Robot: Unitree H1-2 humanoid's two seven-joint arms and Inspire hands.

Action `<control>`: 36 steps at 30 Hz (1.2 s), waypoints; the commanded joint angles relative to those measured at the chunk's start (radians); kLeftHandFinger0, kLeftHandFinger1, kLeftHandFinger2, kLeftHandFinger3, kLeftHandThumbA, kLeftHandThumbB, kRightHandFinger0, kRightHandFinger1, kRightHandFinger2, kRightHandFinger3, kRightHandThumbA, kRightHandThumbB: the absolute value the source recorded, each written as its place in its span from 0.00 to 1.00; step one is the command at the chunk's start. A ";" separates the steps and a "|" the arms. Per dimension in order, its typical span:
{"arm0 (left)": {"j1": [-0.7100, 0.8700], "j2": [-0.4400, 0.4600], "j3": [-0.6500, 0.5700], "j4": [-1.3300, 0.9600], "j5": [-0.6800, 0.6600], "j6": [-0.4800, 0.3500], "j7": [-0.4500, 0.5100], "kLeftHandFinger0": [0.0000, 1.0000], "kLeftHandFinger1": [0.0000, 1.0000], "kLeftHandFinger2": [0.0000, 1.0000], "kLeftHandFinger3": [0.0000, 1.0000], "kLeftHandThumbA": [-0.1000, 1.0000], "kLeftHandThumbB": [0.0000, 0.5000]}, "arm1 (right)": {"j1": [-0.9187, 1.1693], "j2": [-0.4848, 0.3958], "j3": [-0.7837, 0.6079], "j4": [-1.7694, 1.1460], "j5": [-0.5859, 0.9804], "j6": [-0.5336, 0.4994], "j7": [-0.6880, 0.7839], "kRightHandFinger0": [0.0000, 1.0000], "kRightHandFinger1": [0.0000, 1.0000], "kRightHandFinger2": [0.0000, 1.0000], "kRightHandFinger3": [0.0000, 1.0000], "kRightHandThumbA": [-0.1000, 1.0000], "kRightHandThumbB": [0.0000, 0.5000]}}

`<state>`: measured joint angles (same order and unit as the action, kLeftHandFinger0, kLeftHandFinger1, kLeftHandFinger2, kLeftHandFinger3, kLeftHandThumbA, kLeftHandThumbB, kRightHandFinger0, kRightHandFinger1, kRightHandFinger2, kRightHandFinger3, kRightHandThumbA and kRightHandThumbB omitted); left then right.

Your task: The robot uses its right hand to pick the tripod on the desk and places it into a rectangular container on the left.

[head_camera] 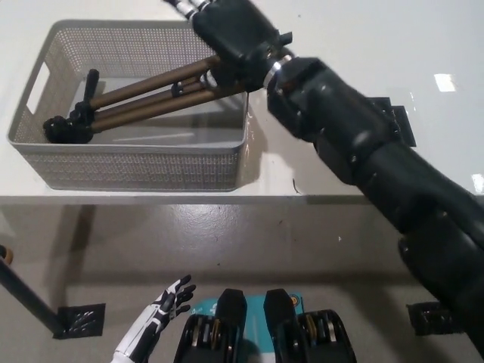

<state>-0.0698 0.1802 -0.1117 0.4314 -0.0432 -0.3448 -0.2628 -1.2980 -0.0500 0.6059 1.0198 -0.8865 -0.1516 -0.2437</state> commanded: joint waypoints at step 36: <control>-0.106 0.004 0.062 -0.002 -0.024 0.002 0.036 1.00 1.00 1.00 1.00 1.00 1.00 | 1.337 -0.067 -0.596 -1.259 0.806 -0.210 0.166 1.00 1.00 1.00 1.00 1.00 0.49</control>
<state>-0.0994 0.1800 -0.0962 0.4343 -0.0480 -0.3293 -0.2611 -0.2214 -0.1723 0.0112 -0.0856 -0.3505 -0.0927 -0.0602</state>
